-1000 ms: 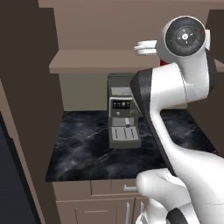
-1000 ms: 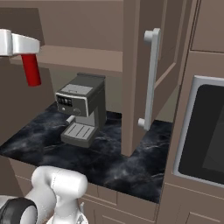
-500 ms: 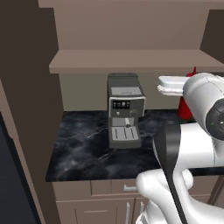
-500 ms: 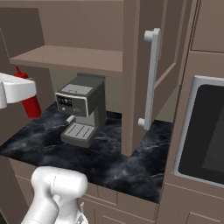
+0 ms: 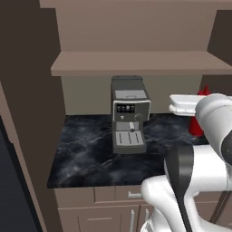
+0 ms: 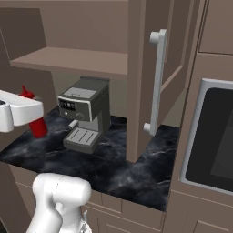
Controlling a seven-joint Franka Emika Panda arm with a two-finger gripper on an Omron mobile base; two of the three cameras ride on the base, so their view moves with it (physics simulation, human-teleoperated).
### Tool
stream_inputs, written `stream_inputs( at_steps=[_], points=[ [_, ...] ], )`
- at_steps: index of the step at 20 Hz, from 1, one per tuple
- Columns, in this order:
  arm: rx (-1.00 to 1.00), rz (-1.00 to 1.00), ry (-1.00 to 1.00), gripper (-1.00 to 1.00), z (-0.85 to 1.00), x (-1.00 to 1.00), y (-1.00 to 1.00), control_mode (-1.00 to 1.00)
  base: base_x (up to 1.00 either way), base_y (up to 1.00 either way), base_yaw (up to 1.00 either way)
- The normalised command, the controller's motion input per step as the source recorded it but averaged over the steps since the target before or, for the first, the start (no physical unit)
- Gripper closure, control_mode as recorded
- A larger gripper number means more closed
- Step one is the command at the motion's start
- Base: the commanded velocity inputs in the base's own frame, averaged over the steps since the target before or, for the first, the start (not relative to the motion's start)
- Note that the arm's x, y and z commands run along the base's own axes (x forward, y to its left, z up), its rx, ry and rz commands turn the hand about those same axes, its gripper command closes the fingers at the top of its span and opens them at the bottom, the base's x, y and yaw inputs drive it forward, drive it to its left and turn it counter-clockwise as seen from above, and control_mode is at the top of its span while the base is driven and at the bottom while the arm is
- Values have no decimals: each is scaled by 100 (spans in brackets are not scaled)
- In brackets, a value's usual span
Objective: Move the ketchup and shaker from the cabinet to the dining counter.
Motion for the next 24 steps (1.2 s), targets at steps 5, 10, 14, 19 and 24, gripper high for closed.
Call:
stream_inputs(
  at_steps=[5,10,14,19,24],
  points=[
    [0,0,0,100,0,0,0,100,-80,-8,0],
    [0,0,0,100,0,0,0,100,-100,-7,-3],
    [0,0,0,100,0,0,0,100,-72,-9,-55],
    [0,0,0,100,0,0,0,100,-7,0,-96],
    [0,0,0,100,0,0,0,100,0,-2,-100]
  ],
)
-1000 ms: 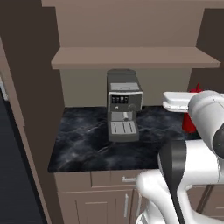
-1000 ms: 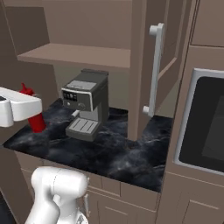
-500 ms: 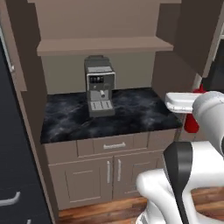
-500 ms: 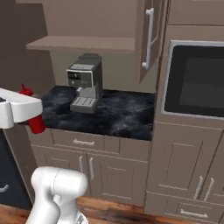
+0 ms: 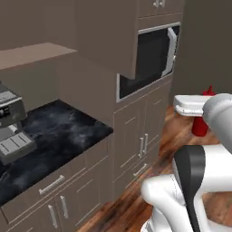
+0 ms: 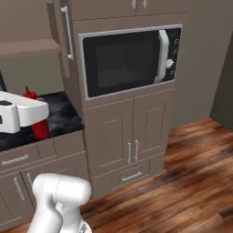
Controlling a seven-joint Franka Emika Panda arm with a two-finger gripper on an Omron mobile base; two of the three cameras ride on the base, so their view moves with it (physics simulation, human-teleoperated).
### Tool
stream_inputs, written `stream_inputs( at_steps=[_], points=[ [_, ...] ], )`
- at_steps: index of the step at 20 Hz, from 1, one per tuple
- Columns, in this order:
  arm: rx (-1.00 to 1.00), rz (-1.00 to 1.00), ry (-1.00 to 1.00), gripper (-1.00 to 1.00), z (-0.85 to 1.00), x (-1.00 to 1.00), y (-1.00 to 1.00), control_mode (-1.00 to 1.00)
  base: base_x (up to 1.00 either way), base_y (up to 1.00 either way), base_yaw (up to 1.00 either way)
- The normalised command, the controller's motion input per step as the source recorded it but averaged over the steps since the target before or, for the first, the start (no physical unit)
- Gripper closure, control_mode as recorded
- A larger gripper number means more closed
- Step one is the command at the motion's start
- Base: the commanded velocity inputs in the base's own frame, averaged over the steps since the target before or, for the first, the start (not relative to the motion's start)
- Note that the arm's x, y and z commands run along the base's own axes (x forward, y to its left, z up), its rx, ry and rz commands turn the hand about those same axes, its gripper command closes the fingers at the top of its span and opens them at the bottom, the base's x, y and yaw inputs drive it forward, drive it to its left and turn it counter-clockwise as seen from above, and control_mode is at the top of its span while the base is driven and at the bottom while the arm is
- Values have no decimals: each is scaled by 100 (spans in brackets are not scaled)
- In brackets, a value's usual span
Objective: Move the ketchup and shaker from the cabinet to the dining counter.
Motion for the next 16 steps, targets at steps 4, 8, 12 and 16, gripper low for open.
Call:
stream_inputs(
  at_steps=[4,8,12,16],
  points=[
    [0,0,0,100,0,0,0,100,0,-16,-98],
    [0,0,0,100,0,0,0,100,2,-41,-90],
    [0,0,0,100,0,0,0,100,61,-50,-71],
    [0,0,0,100,0,0,0,100,100,-45,-45]
  ],
)
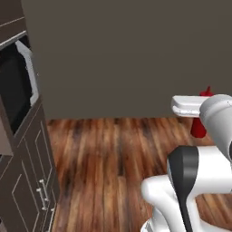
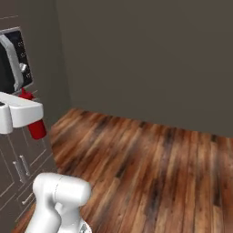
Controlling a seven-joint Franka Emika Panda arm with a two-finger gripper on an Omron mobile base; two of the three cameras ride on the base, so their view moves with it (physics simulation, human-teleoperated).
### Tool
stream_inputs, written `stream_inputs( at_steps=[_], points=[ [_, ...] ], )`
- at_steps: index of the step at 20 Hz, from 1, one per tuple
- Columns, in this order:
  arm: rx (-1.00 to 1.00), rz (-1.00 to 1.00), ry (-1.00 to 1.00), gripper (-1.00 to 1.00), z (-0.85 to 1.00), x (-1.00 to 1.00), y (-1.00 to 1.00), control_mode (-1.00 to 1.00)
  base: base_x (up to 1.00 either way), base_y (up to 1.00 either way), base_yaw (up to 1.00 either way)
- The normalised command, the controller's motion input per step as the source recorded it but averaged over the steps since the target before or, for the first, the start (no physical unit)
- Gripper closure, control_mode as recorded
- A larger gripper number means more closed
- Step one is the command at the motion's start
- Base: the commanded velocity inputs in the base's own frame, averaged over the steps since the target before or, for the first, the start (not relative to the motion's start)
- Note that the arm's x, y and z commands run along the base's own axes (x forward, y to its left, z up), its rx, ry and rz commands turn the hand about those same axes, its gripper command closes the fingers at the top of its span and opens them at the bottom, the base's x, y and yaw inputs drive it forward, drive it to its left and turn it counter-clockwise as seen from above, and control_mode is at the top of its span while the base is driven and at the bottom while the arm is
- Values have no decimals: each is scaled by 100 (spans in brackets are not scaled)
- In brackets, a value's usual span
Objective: Move the ketchup and shaker from the cabinet to the dining counter.
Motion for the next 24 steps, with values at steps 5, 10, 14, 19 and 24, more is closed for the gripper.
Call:
stream_inputs(
  at_steps=[5,10,14,19,24],
  points=[
    [0,0,0,100,0,0,0,100,100,-33,-33],
    [0,0,0,100,0,0,0,100,100,-30,-42],
    [0,0,0,100,0,0,0,100,99,-27,-59],
    [0,0,0,100,0,0,0,100,90,-28,-65],
    [0,0,0,100,0,0,0,100,89,-31,-64]
  ],
)
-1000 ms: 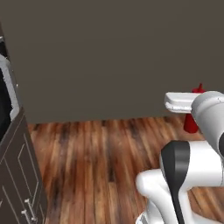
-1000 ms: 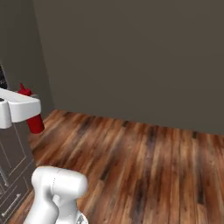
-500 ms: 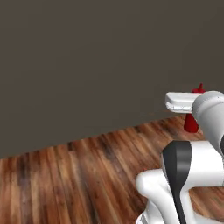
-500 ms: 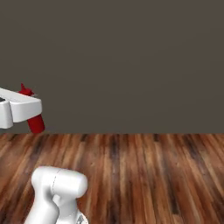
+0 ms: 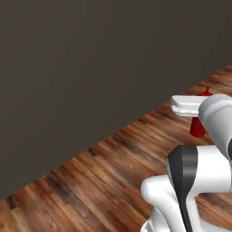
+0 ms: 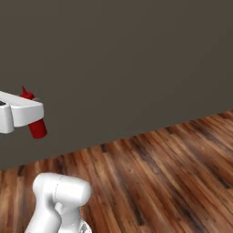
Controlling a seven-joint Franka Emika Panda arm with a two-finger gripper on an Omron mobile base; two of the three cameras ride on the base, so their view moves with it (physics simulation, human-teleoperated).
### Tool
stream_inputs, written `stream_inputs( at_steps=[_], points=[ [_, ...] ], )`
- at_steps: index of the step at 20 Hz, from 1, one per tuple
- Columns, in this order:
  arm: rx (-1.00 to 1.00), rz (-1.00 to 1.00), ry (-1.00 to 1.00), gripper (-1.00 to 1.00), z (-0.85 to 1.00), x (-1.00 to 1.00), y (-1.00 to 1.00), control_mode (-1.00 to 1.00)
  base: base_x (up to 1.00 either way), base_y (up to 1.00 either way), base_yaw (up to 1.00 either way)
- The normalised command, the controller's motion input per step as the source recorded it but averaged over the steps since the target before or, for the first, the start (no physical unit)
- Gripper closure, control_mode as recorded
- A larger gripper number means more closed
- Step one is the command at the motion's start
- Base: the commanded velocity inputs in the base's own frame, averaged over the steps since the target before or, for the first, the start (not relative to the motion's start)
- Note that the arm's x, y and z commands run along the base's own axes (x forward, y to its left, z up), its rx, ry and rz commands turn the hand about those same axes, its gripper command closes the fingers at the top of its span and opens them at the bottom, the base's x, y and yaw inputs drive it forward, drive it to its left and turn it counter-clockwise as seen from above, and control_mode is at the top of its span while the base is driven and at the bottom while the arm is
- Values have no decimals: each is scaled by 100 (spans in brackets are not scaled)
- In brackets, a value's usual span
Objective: Move the ketchup and shaker from the cabinet to the dining counter.
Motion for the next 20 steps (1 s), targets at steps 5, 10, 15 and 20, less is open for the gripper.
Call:
stream_inputs(
  at_steps=[5,10,15,20],
  points=[
    [0,0,0,100,0,0,0,100,98,-28,-58],
    [0,0,0,100,0,0,0,100,100,-29,-47],
    [0,0,0,100,0,0,0,100,100,-18,-38],
    [0,0,0,100,0,0,0,100,100,0,-30]
  ],
)
